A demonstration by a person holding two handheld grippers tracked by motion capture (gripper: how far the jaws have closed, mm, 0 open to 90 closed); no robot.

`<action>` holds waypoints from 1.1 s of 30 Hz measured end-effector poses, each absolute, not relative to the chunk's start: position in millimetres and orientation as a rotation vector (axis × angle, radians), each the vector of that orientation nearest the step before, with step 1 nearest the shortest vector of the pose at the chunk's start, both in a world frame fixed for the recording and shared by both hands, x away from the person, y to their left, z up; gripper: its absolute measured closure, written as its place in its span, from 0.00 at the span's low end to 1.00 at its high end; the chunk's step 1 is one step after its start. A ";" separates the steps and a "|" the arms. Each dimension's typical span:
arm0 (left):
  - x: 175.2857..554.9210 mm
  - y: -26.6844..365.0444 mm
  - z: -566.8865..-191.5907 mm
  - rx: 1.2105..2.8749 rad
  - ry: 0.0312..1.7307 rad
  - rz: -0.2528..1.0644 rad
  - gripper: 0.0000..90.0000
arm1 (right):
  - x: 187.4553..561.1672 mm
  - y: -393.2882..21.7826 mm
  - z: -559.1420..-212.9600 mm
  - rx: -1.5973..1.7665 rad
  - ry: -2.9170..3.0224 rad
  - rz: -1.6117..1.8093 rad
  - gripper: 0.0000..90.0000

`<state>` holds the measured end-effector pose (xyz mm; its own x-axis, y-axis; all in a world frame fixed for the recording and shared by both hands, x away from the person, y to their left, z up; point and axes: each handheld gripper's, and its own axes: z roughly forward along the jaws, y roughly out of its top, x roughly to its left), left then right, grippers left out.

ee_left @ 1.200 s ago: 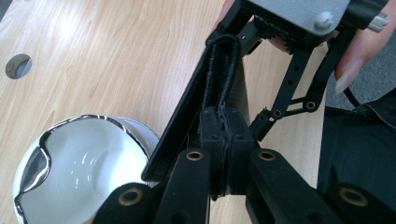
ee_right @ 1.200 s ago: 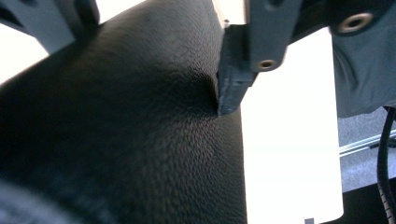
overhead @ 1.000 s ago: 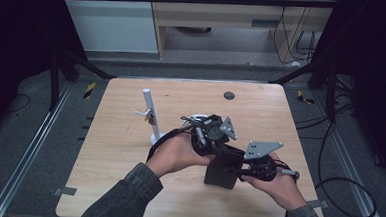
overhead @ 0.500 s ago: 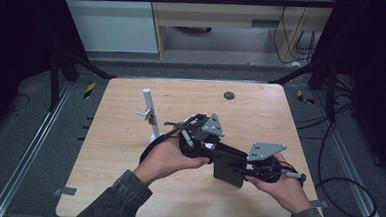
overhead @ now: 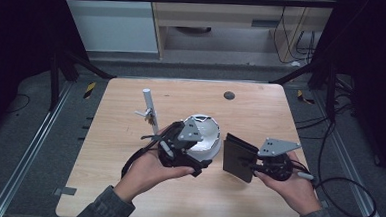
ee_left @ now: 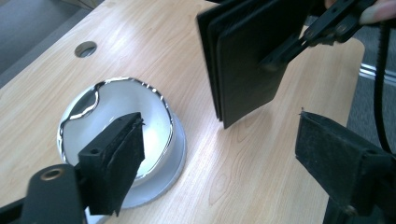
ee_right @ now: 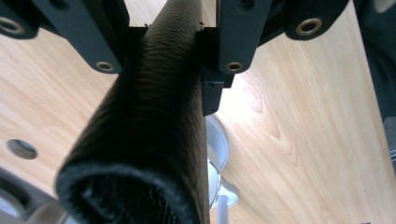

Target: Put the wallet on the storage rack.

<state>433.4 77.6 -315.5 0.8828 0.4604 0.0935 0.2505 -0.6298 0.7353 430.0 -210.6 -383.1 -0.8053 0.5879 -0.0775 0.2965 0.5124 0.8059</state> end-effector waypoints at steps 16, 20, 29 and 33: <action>423.2 136.1 -367.9 2.188 0.639 0.319 0.09 | 432.6 -207.6 -361.1 0.807 2.325 1.185 0.79; 423.3 152.2 -382.7 2.177 0.684 0.332 0.09 | 433.7 -205.6 -354.6 0.811 2.303 1.185 0.79; 426.6 188.0 -415.1 2.131 0.834 0.384 0.08 | 436.0 -200.2 -339.3 0.816 2.243 1.199 0.79; 432.2 211.8 -442.1 2.091 0.963 0.431 0.08 | 438.1 -193.5 -326.1 0.815 2.187 1.262 0.80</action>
<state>432.2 211.8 -442.1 0.6557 0.7549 -0.0157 0.4907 -0.4103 0.7687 438.1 -193.5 -326.1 -0.7053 0.7001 -0.1116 0.2539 0.3964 0.8823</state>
